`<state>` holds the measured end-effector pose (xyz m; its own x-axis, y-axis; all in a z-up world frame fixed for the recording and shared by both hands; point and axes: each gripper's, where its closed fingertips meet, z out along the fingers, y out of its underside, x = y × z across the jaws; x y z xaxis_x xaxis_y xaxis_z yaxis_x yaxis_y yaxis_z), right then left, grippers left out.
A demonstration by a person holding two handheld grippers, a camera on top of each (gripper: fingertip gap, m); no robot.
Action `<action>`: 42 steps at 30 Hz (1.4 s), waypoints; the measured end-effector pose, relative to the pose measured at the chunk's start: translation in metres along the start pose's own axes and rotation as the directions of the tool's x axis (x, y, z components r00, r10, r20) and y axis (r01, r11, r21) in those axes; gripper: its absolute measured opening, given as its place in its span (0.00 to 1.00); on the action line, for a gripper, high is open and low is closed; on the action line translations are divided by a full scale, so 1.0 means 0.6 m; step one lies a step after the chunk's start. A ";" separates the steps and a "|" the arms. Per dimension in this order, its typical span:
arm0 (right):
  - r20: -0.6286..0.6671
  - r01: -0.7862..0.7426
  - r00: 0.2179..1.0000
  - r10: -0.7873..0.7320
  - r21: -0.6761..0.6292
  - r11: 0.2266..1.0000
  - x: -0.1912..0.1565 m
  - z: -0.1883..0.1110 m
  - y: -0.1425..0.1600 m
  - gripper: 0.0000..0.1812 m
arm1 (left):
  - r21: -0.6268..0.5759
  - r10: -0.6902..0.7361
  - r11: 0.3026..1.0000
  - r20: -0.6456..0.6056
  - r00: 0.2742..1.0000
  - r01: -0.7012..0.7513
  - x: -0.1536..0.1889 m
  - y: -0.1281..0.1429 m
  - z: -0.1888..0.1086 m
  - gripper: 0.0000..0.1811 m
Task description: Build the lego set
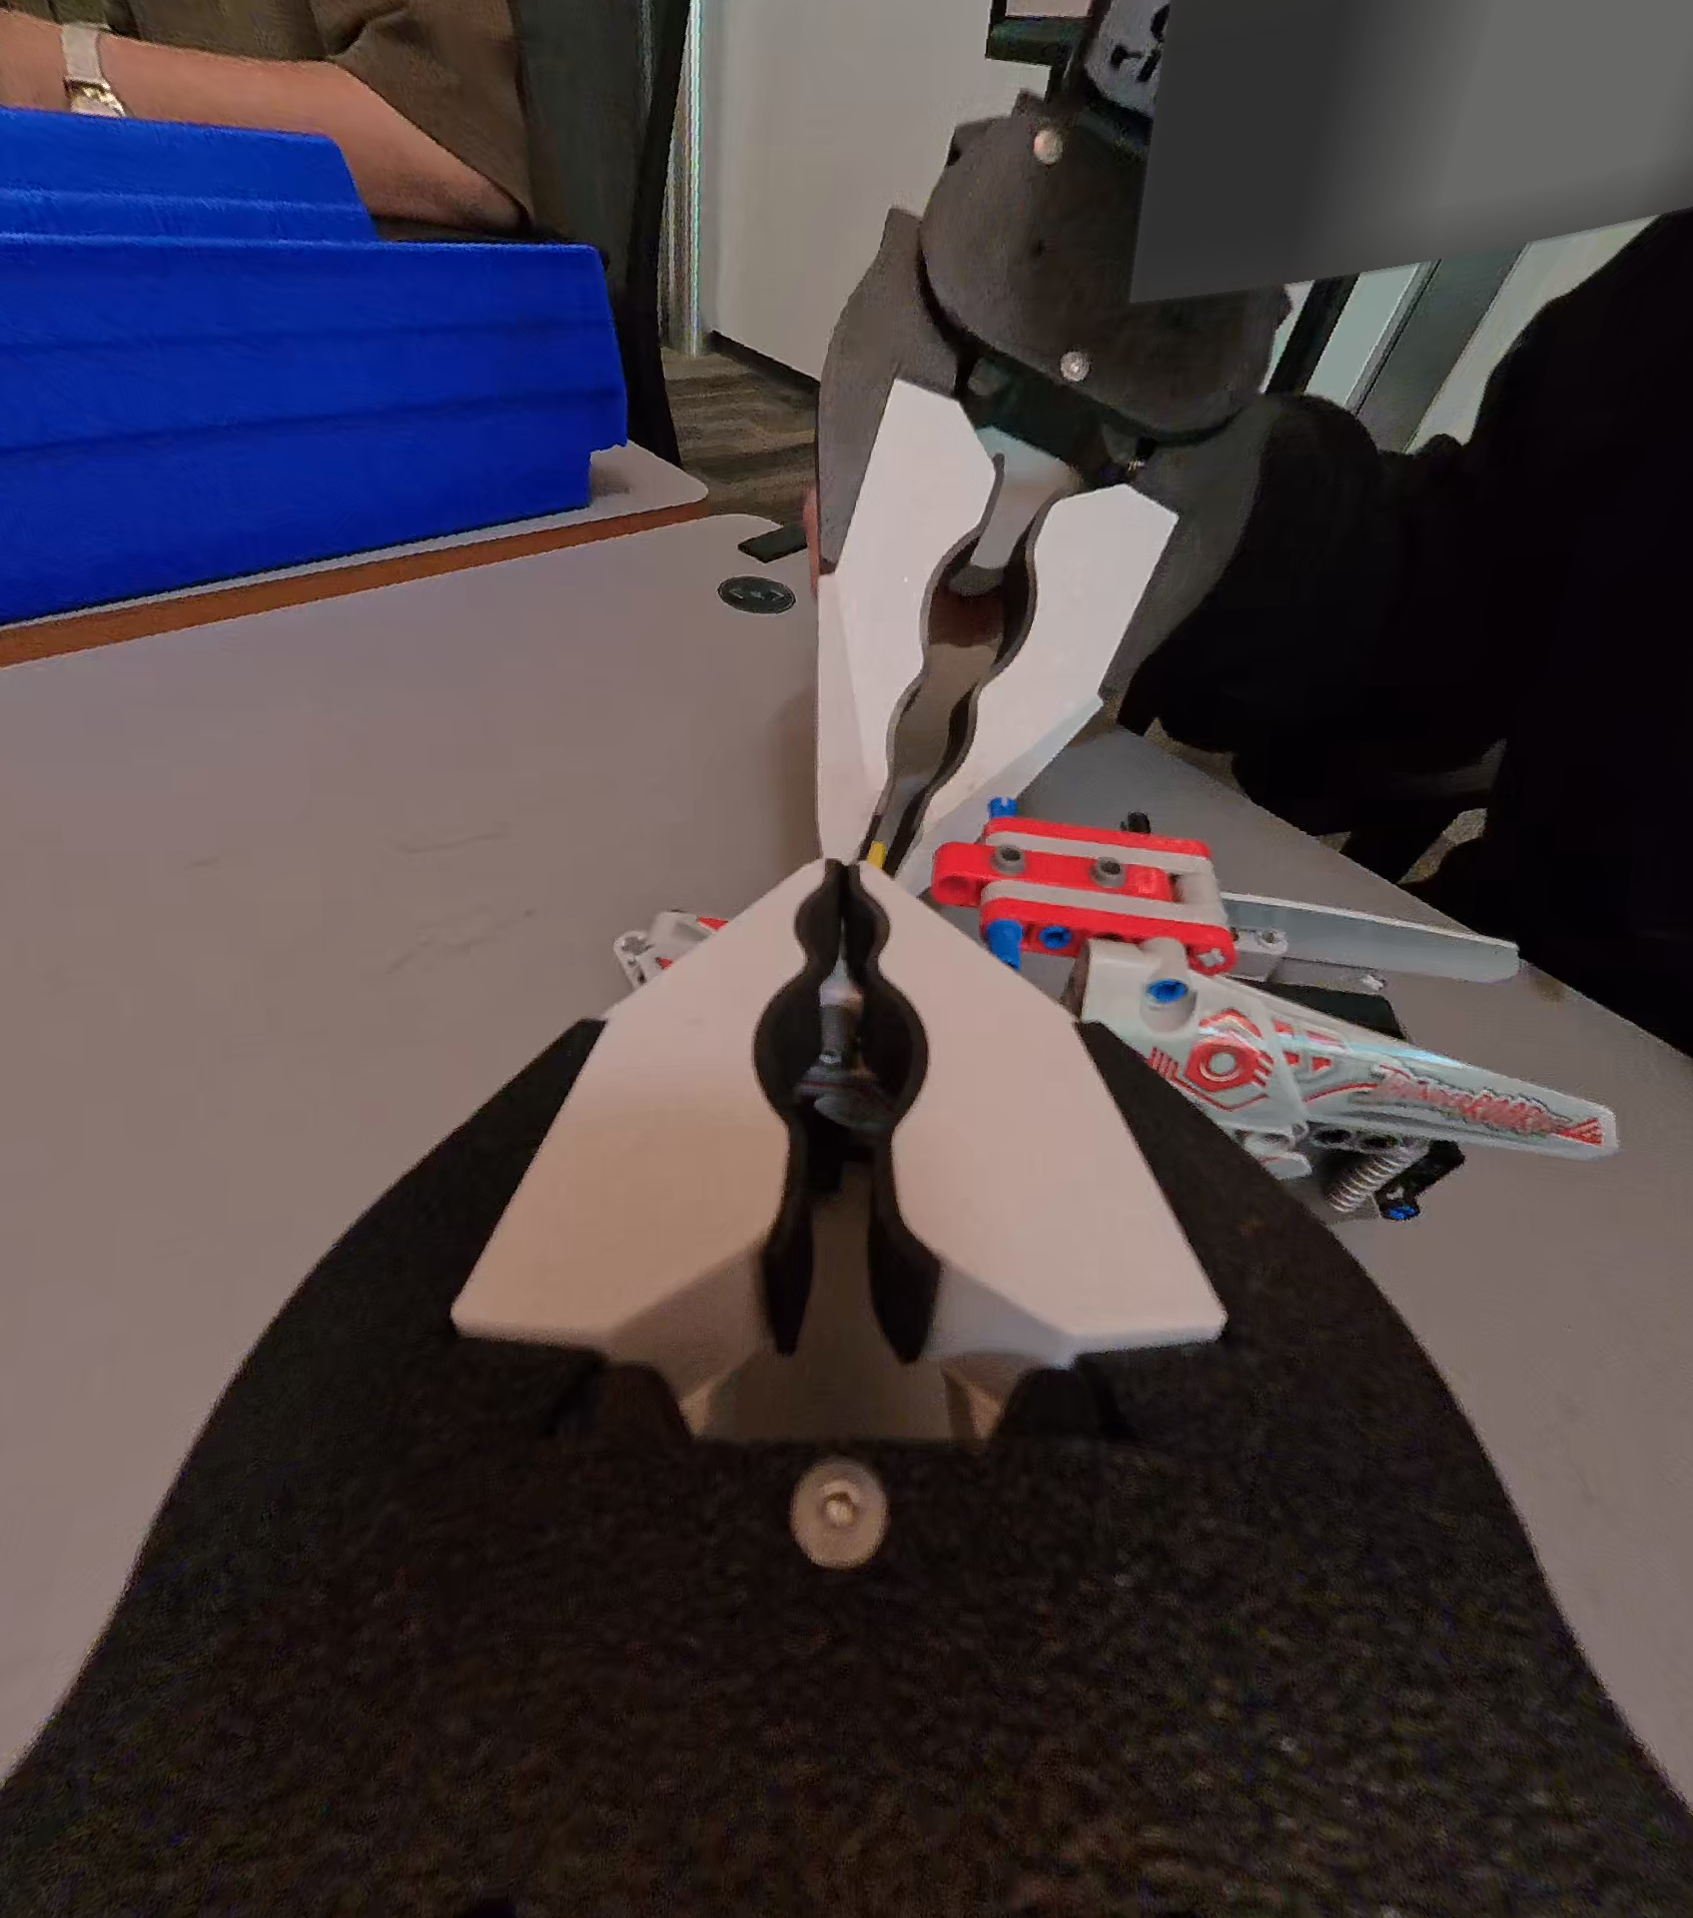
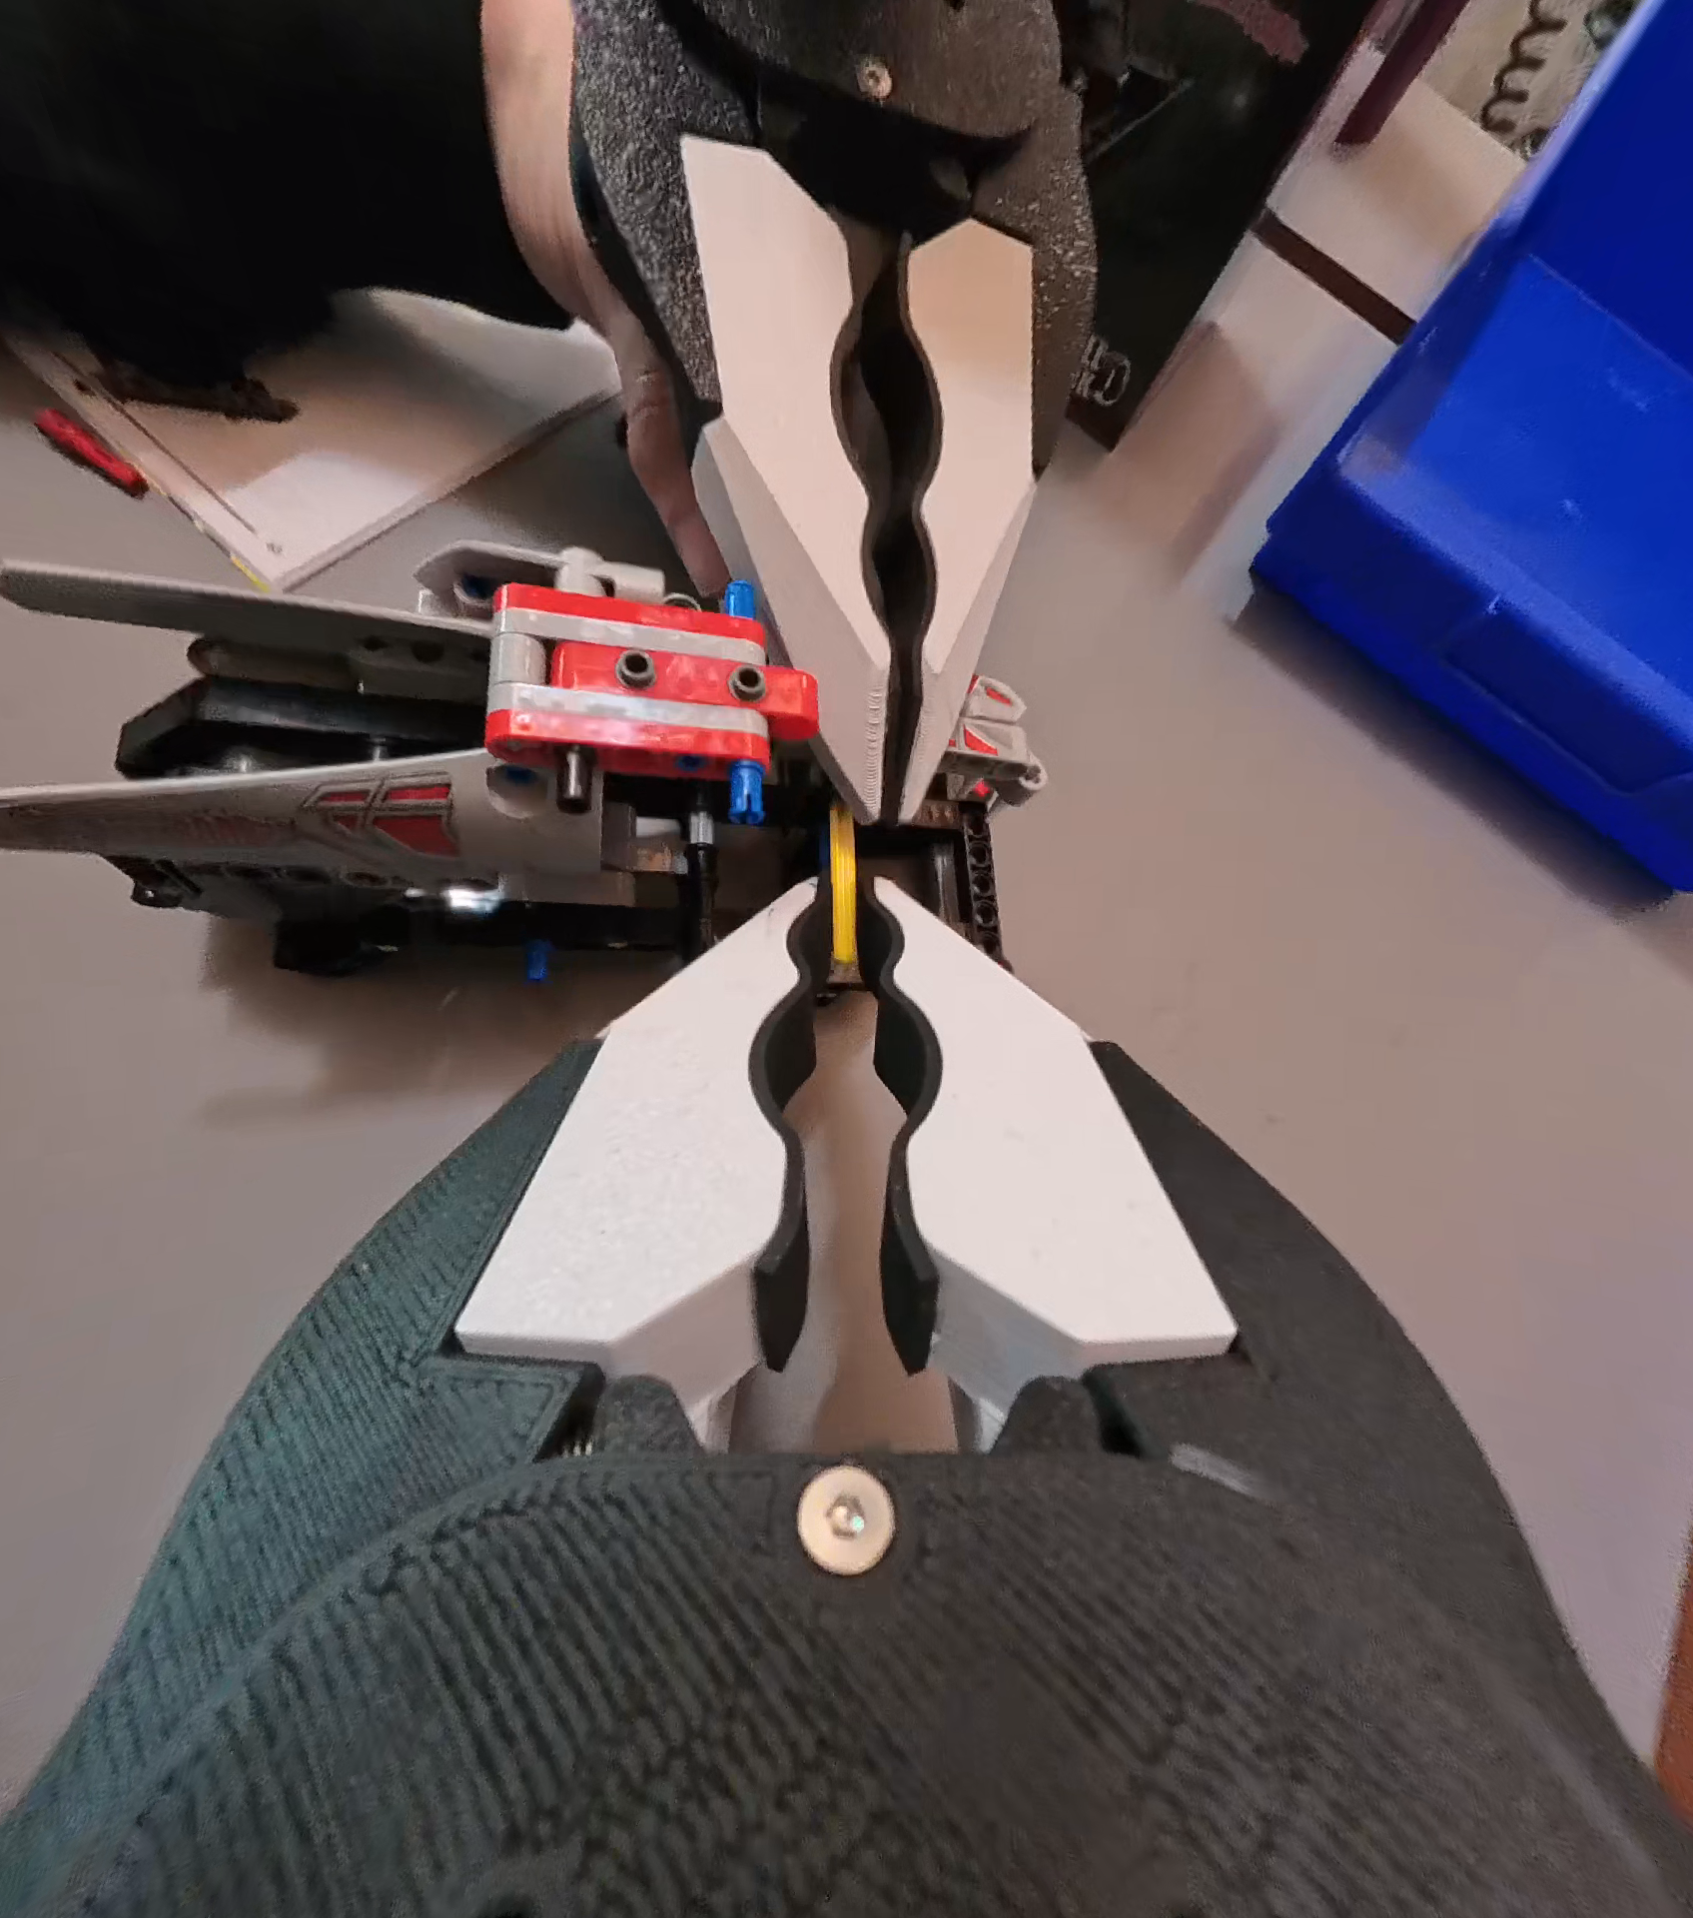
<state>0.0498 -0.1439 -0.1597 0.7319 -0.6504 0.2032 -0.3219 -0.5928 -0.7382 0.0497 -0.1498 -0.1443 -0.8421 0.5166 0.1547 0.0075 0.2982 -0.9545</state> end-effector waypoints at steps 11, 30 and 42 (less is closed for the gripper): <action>-0.002 -0.043 0.999 0.043 0.042 0.998 0.001 -0.005 0.012 0.08 | -0.108 0.067 0.992 0.069 0.995 -0.059 -0.003 -0.013 -0.067 0.00; 0.037 -0.250 0.968 0.247 0.153 0.956 -0.044 -0.059 0.040 0.07 | -0.329 0.170 0.937 0.145 0.975 -0.114 0.028 -0.034 -0.096 0.01; 0.093 -0.317 0.948 0.303 0.216 0.924 -0.175 -0.067 -0.020 0.26 | -0.679 0.112 0.734 0.098 0.989 -0.016 0.291 0.111 -0.163 0.08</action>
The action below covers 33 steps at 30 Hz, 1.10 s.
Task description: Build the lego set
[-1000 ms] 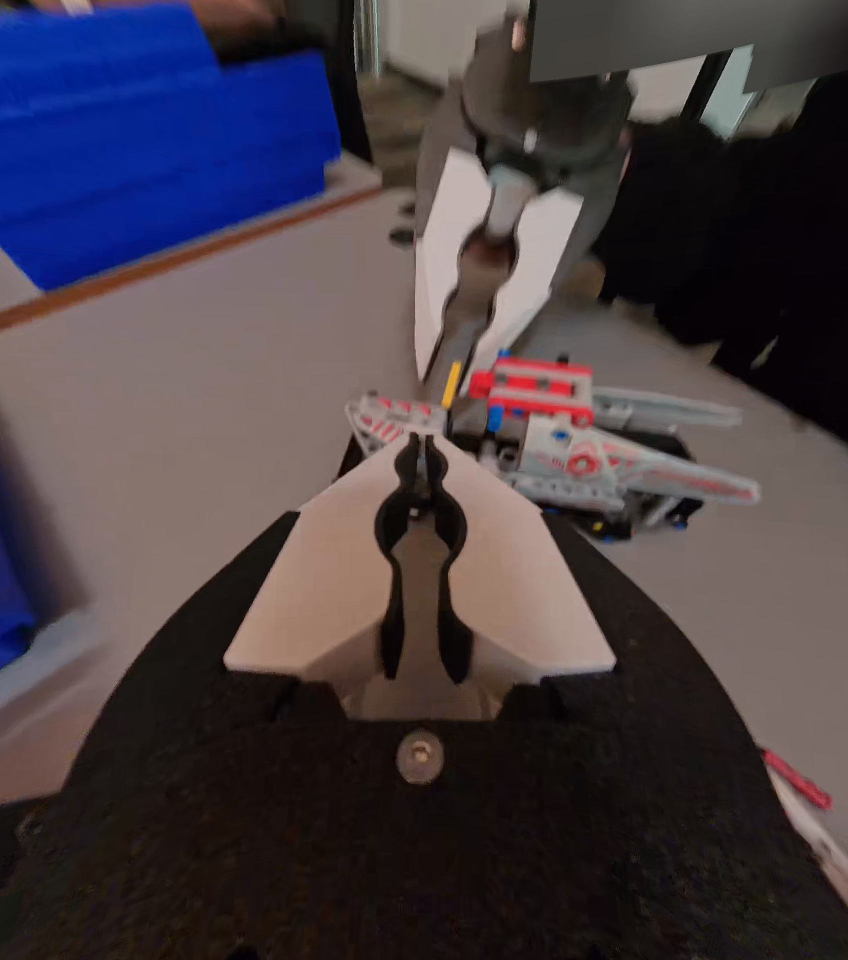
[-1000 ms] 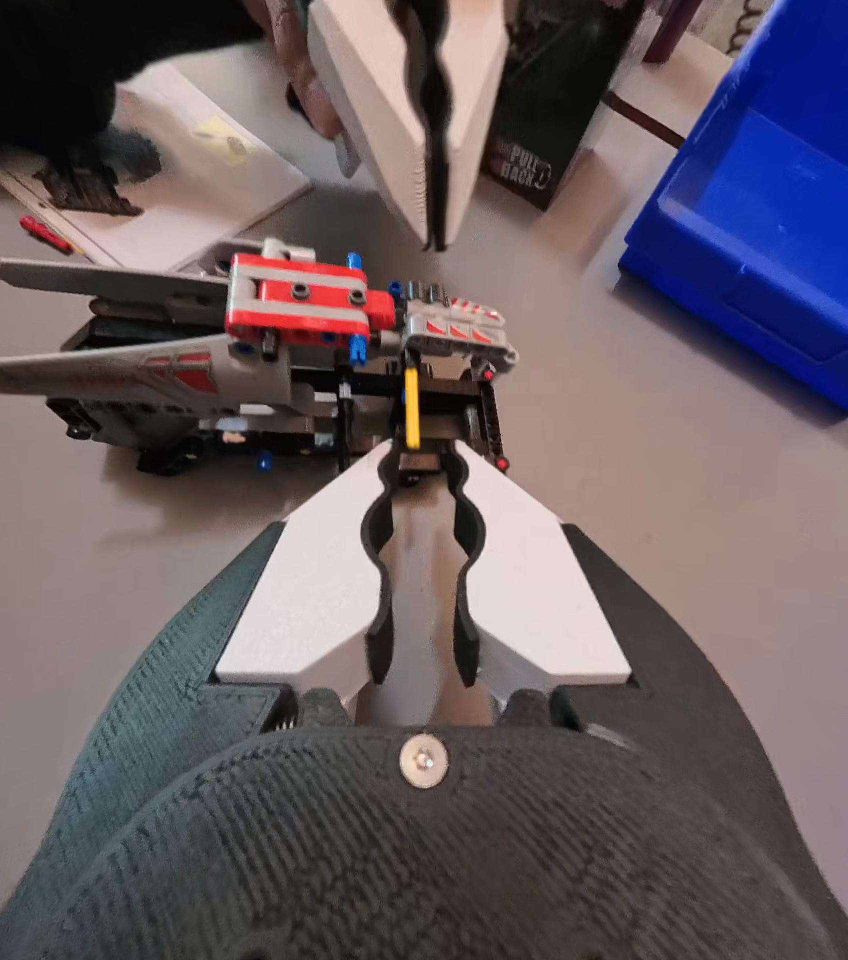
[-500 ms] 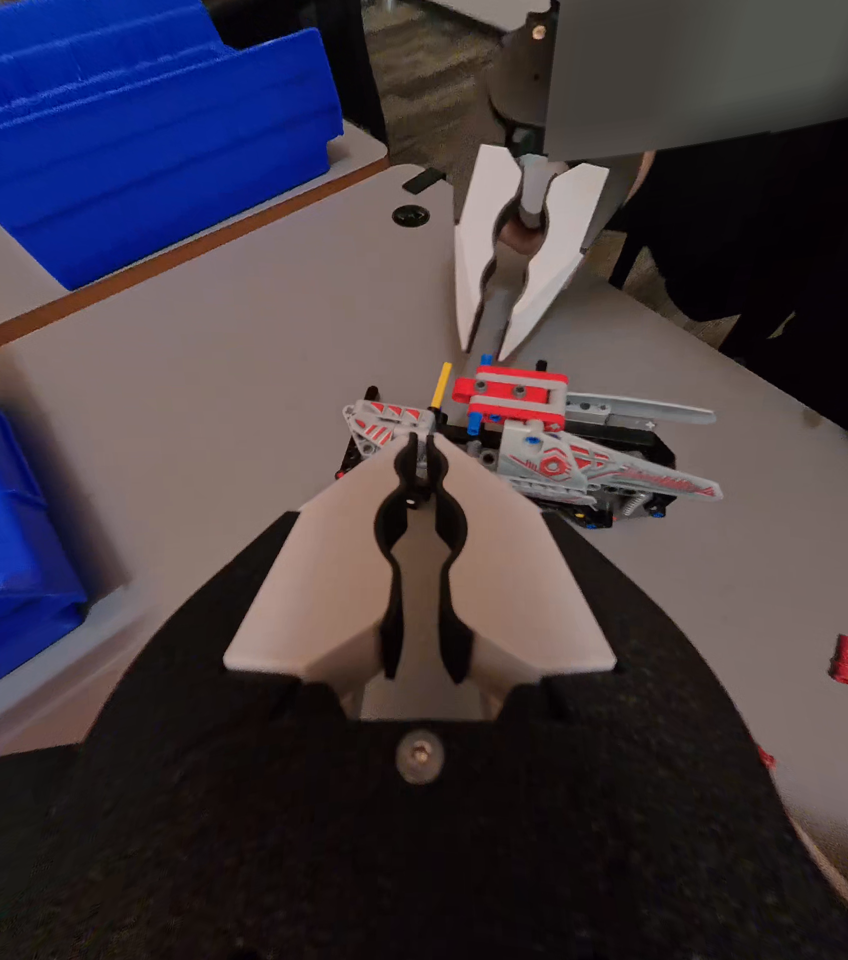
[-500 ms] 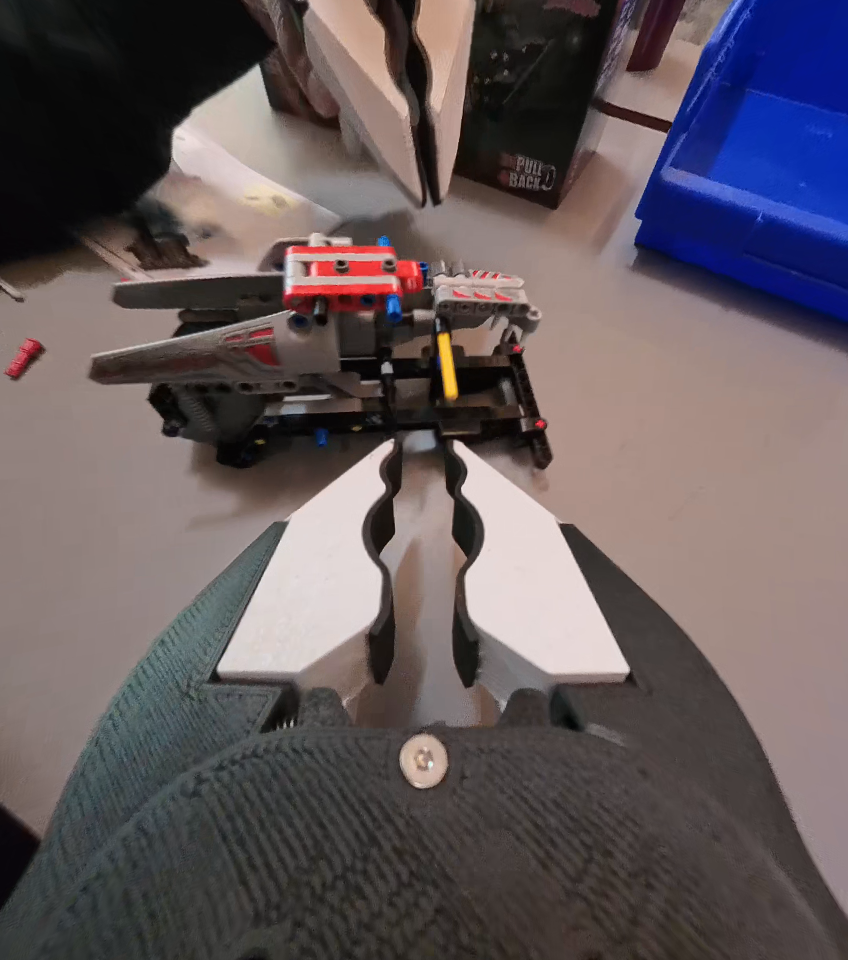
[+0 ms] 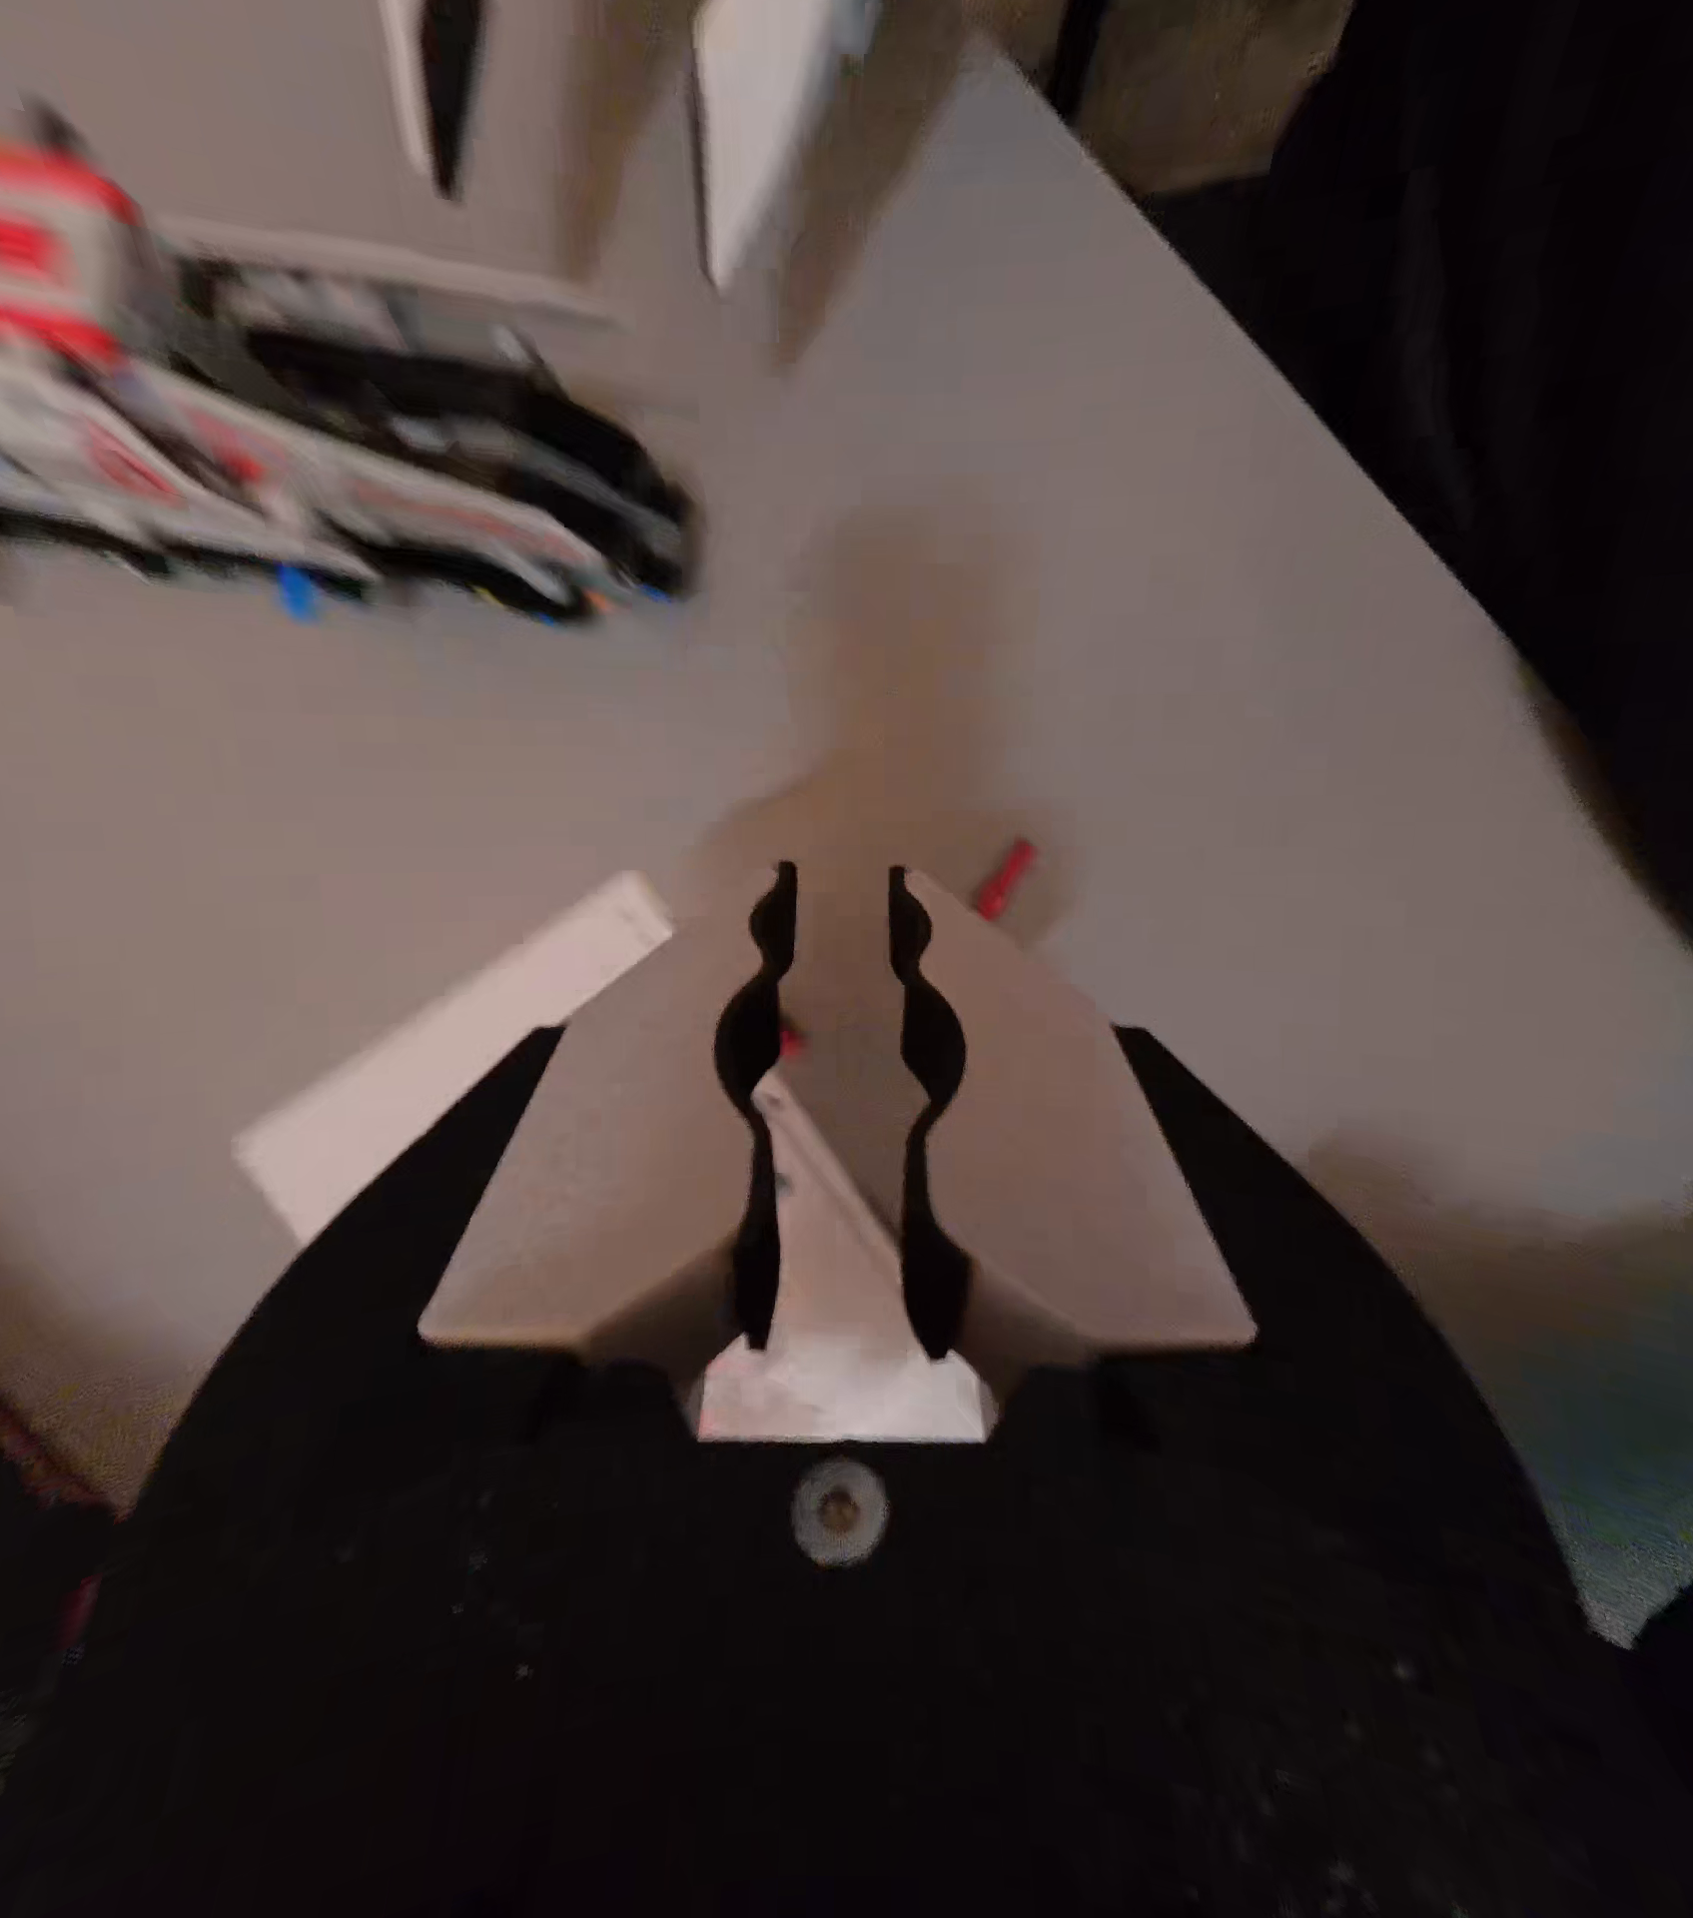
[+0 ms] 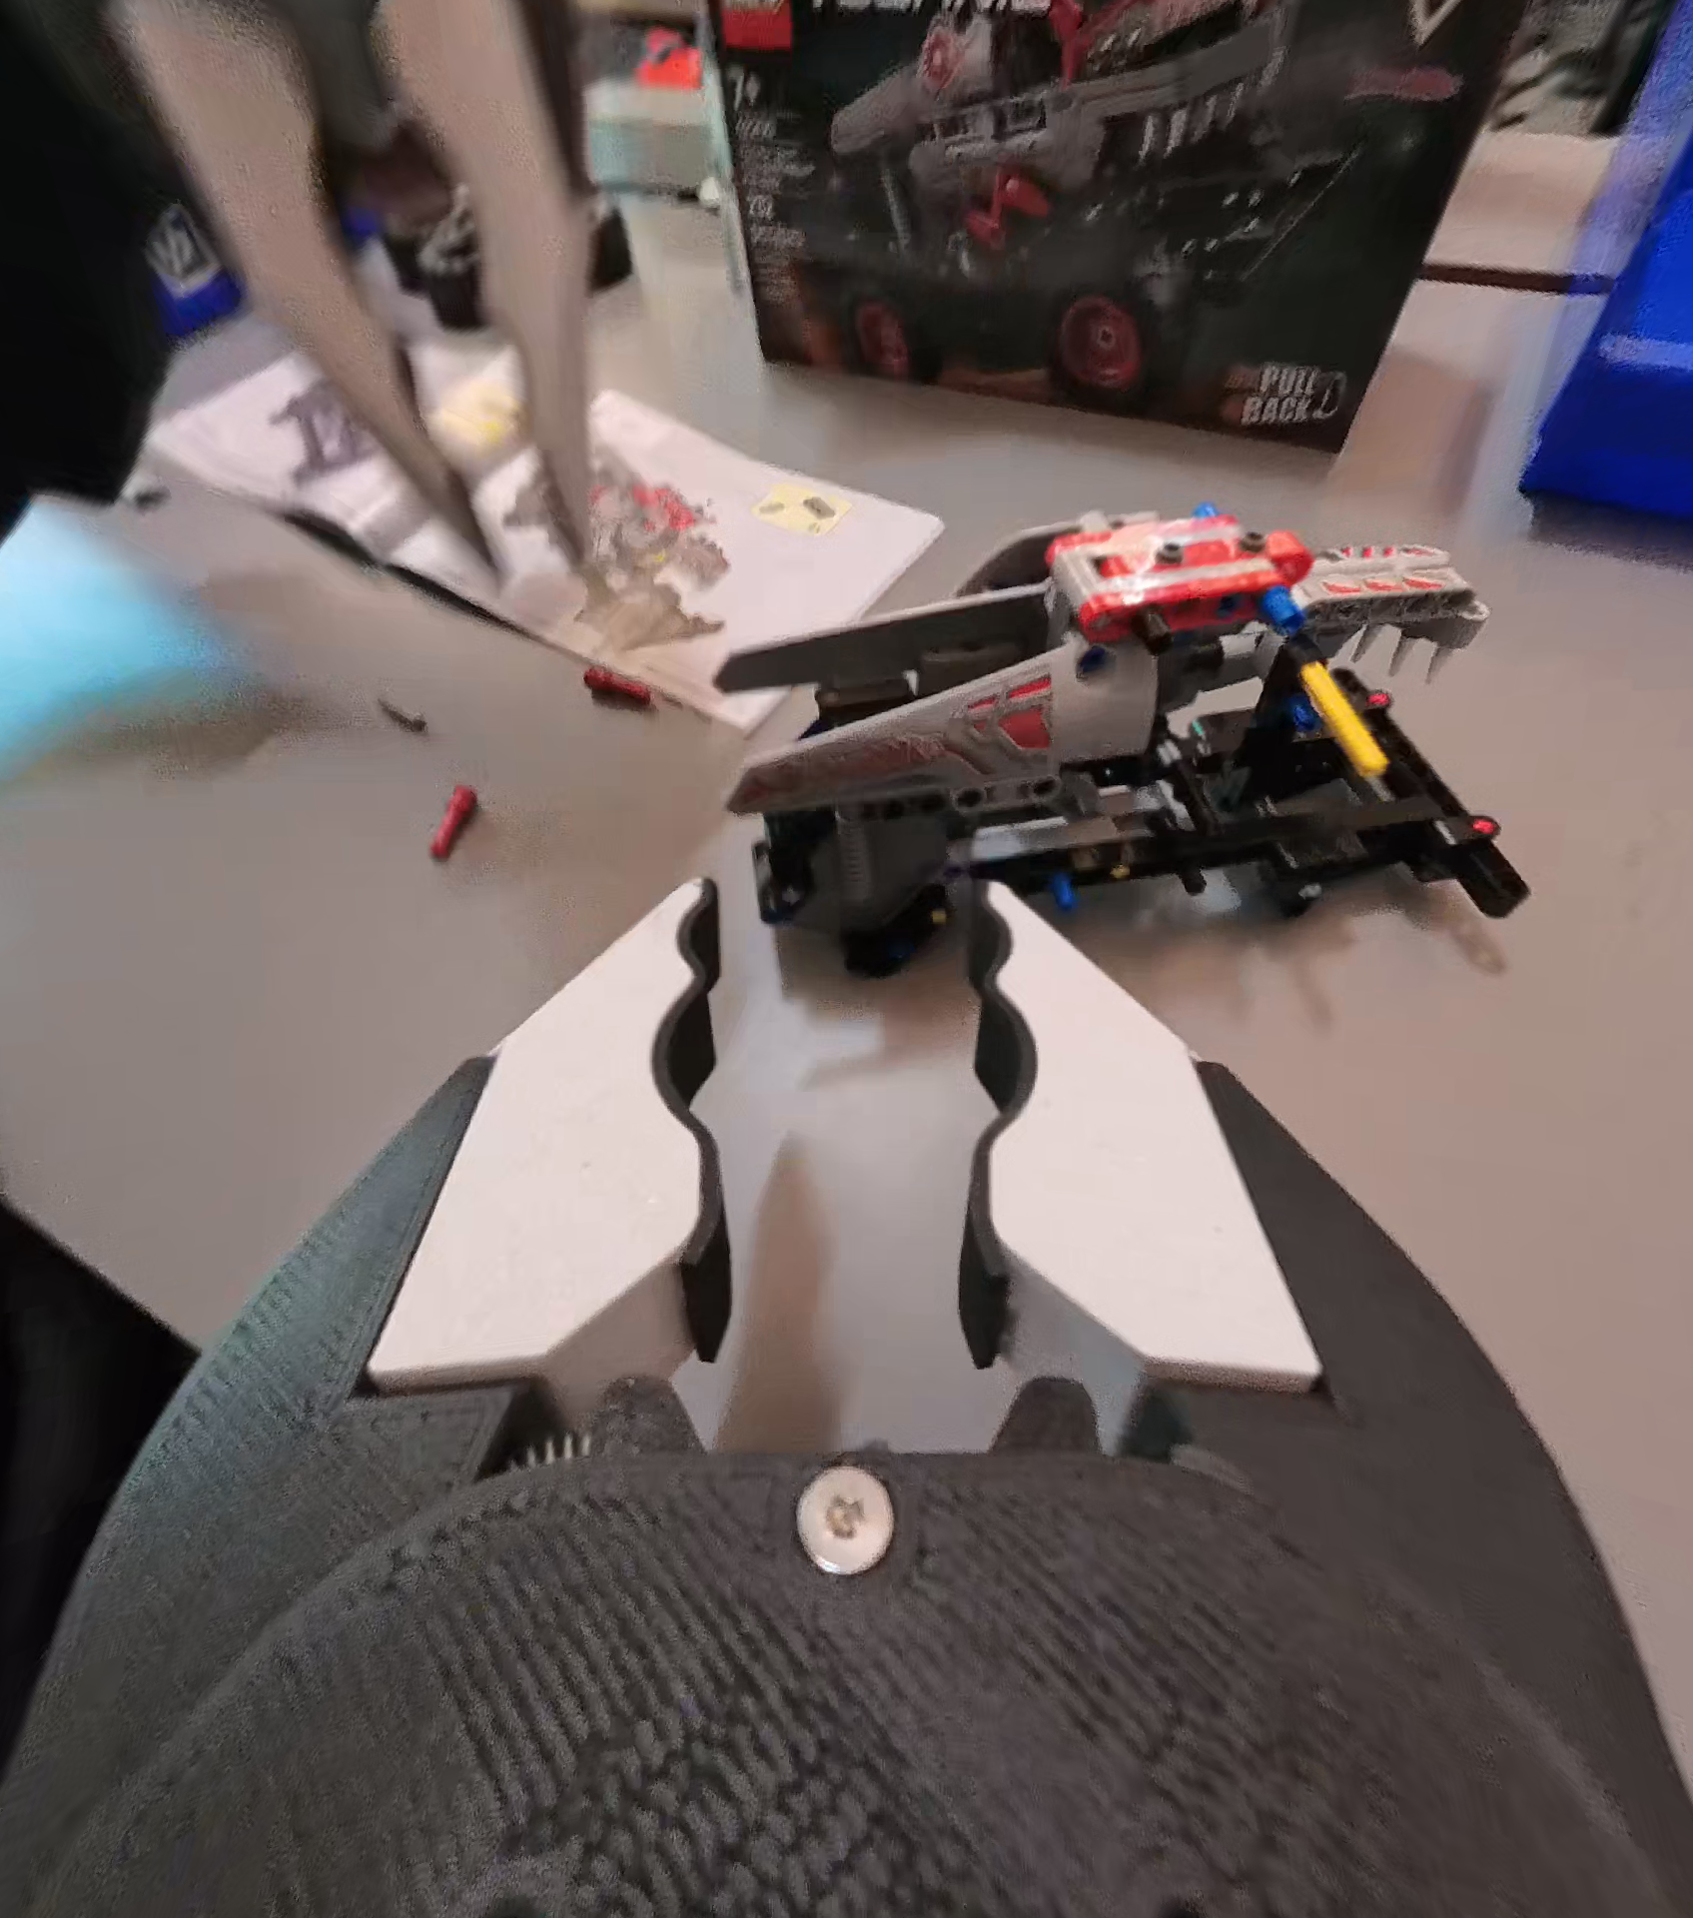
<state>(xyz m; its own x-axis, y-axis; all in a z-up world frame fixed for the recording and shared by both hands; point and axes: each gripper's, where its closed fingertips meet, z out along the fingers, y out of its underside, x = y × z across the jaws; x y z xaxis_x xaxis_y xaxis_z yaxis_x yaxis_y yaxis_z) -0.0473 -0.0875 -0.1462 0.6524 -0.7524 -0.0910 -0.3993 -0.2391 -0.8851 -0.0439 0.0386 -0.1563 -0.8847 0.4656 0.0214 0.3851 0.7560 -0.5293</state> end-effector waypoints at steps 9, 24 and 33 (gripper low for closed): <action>-0.163 -0.073 0.983 0.086 0.083 0.994 -0.013 0.035 -0.001 0.29 | 0.046 -0.380 0.924 0.229 0.896 0.380 0.099 0.134 0.024 0.11; -0.282 -0.027 0.957 0.069 0.152 0.988 -0.002 0.066 -0.032 0.23 | 0.239 -0.491 0.871 0.363 0.792 0.430 0.071 0.138 0.031 0.01; -0.464 0.109 0.884 -0.050 0.101 0.989 0.022 0.026 -0.015 0.10 | 0.285 -0.502 0.862 0.358 0.787 0.419 0.074 0.128 0.038 0.01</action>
<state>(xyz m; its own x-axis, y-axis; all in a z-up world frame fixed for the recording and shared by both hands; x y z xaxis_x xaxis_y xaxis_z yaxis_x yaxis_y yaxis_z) -0.0254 -0.0855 -0.1463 0.2977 -0.9383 0.1761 -0.2588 -0.2569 -0.9311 -0.0593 0.1068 -0.2150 -0.9838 -0.1778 -0.0216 -0.1142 0.7154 -0.6893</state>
